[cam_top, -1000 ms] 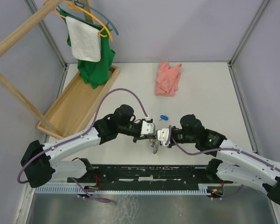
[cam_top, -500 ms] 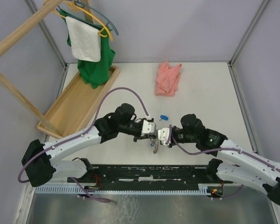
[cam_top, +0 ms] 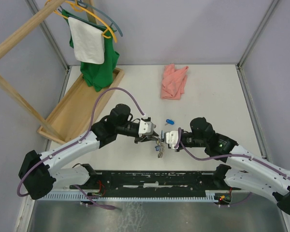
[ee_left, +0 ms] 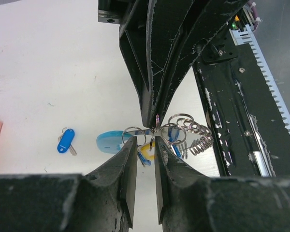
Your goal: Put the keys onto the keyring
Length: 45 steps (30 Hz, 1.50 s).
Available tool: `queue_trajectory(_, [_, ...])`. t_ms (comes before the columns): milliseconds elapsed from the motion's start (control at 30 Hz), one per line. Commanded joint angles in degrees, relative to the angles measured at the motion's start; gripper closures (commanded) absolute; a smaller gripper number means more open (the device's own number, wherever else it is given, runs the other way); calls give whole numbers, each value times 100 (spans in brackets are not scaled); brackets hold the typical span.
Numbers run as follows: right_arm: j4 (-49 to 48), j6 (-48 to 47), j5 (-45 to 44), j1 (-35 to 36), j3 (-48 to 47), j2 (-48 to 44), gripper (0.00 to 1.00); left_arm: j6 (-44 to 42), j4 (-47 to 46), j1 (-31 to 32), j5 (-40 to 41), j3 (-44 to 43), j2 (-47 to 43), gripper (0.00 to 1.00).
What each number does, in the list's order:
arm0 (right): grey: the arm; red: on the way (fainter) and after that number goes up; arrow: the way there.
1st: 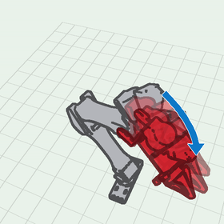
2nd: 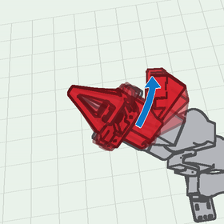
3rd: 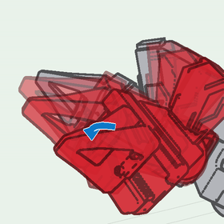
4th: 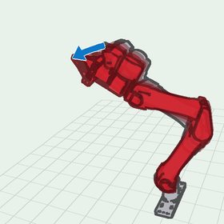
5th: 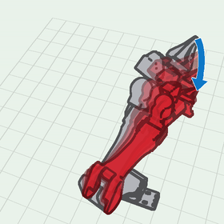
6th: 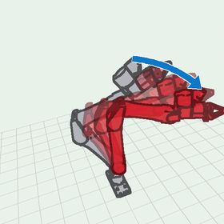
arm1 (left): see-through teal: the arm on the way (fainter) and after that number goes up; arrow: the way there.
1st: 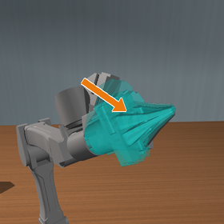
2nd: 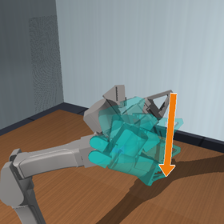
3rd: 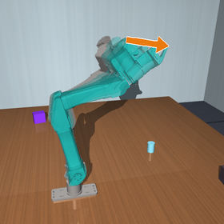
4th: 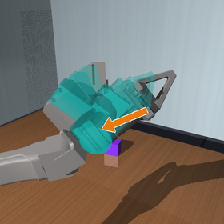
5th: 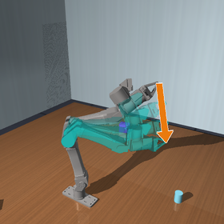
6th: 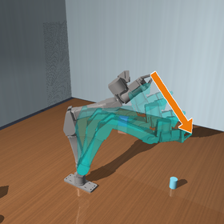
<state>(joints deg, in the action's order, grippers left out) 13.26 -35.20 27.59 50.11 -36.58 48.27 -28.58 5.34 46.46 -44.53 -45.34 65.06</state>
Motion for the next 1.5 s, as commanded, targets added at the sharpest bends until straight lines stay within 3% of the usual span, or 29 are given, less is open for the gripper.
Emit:
queue_trajectory(0, [-534,66,200,-40,-125,-116,99,102,-225,-51,-462,-80,110,72])
queue_trajectory(233, [-601,102,242,-63,-103,-135,99,114,-160,-52,-616,-116,309,75])
queue_trajectory(400, [-794,228,277,-92,-25,-226,99,136,-127,-50,-611,-142,423,96])
queue_trajectory(467, [-1004,378,294,-140,115,-326,99,186,-180,-64,-614,-119,444,97])
queue_trajectory(700, [-2909,1565,397,-523,891,-751,99,768,-908,-188,-853,270,488,97])
queue_trajectory(933, [-4496,2467,170,-636,1429,-598,99,1576,-2102,-205,-1182,574,774,97])
queue_trajectory(1000, [-4360,2395,147,-646,1414,-530,99,1695,-2137,-204,-1112,543,831,97])
queue_trajectory(1167, [-2811,1813,12,-651,1029,-654,97,1563,-1663,-203,-786,358,615,97])
queue_trajectory(1467, [-1125,1406,-26,-651,422,-495,81,1530,-985,-204,-798,-92,595,97])
